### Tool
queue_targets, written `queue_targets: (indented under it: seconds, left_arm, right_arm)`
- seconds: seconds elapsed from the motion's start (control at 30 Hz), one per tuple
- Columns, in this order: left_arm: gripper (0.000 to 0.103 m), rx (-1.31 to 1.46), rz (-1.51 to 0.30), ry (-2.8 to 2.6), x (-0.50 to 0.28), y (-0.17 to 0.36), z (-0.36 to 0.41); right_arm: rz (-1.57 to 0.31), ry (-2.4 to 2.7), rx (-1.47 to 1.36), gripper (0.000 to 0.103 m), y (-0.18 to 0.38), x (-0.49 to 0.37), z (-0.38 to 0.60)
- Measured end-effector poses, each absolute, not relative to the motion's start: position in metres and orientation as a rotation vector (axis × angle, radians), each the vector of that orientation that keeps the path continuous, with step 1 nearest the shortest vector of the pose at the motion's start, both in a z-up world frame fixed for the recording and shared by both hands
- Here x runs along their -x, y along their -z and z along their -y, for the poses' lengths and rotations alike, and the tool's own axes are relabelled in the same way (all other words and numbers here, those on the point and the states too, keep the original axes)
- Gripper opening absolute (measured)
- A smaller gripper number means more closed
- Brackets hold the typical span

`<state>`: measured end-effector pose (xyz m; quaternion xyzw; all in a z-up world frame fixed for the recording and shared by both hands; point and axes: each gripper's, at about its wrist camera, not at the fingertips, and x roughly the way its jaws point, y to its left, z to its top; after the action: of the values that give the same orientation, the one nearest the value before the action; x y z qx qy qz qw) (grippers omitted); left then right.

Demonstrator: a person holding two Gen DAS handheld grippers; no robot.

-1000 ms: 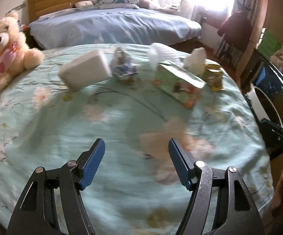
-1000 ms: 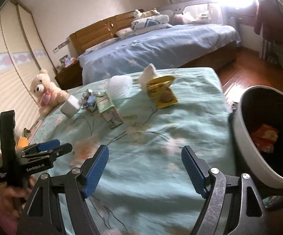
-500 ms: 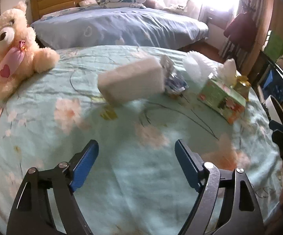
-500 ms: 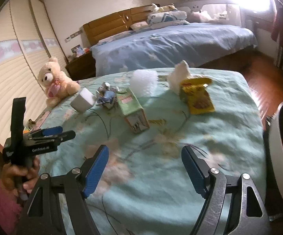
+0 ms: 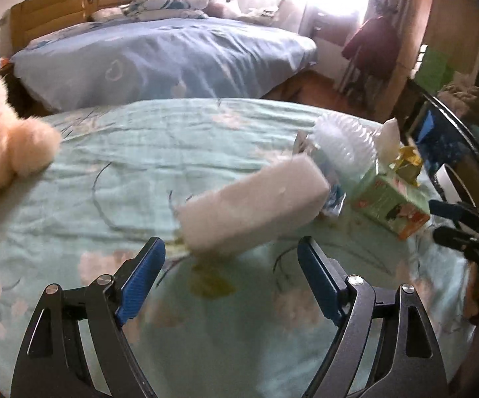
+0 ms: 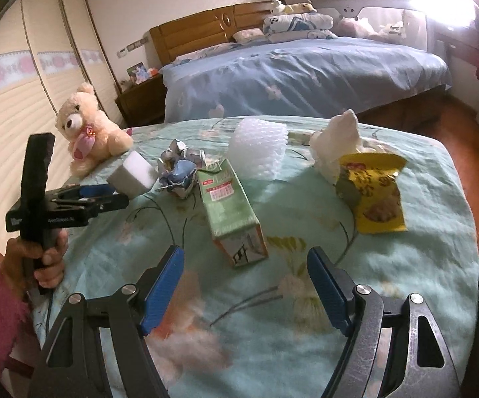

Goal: Collect trash
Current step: 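Grasp the white foam block with the left tool while the right tool grasps the green milk carton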

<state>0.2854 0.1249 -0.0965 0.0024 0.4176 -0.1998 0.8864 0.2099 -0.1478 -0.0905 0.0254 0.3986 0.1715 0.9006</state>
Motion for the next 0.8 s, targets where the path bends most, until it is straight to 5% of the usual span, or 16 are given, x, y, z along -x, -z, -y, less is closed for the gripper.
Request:
queue_targets:
  seconds: [0.13, 0.3, 0.37, 0.4, 0.43, 0.8]
  left_arm:
    - [0.082, -0.001, -0.856, 0.415, -0.29, 0.095, -0.121]
    - [0.034, -0.025, -0.829, 0.391, -0.283, 0.092, -0.118]
    - [0.03, 0.021, -0.83, 0.389, -0.278, 0.09, -0.121]
    - [0.03, 0.041, -0.832, 0.391, -0.276, 0.09, -0.122]
    - [0.03, 0.062, -0.831, 0.39, -0.272, 0.089, -0.122]
    - [0.029, 0.071, -0.852, 0.33, -0.203, 0.083, -0.077]
  right_arm:
    - [-0.832, -0.347, -0.042, 0.078, 0.096, -0.222, 0.144]
    - [-0.854, -0.315, -0.04, 0.077, 0.104, -0.233, 0.143]
    - [-0.856, -0.299, -0.046, 0.064, 0.106, -0.233, 0.144]
    - [-0.856, -0.298, -0.048, 0.04, 0.107, -0.232, 0.144]
    - [-0.859, -0.294, -0.049, 0.032, 0.107, -0.231, 0.145]
    - [-0.833, -0.299, -0.111, 0.031, 0.097, -0.188, 0.168]
